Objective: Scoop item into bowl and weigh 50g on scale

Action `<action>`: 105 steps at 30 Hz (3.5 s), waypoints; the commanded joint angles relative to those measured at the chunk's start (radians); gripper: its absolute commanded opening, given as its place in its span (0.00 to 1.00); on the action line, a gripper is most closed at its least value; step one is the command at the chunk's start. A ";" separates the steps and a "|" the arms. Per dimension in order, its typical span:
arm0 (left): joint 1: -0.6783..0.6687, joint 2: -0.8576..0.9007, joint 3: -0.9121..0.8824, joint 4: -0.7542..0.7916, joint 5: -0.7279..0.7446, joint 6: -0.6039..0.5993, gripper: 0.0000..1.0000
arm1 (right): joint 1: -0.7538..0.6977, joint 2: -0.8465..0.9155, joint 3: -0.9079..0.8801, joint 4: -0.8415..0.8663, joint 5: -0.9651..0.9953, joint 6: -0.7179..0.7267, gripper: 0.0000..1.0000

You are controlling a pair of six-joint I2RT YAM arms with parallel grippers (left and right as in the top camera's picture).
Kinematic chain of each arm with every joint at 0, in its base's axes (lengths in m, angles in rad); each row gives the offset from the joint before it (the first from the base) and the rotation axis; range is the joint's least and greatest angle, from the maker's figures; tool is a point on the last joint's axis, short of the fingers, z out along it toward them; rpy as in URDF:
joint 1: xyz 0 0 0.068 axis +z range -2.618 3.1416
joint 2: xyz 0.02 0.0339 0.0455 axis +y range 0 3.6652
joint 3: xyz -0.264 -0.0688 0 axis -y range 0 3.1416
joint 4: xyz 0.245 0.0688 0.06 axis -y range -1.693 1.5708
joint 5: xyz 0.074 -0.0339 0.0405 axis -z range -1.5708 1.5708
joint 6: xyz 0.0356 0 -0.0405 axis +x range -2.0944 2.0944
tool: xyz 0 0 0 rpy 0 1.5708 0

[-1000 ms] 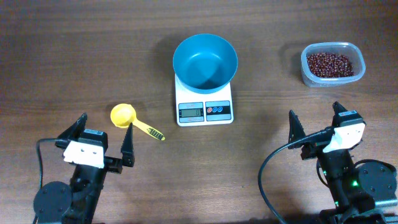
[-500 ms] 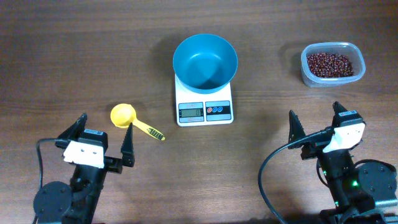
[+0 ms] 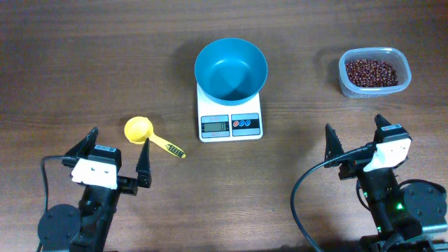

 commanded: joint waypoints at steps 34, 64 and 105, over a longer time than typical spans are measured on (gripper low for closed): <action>0.005 0.066 0.433 -0.324 0.186 -0.252 0.99 | 0.008 -0.008 -0.005 -0.007 0.005 0.004 0.99; 0.005 0.673 0.841 -0.970 0.164 -0.311 0.99 | 0.008 -0.008 -0.005 -0.007 0.005 0.004 0.99; 0.005 1.284 0.835 -0.803 -0.310 -0.982 0.89 | 0.008 -0.008 -0.005 -0.007 0.005 0.004 0.99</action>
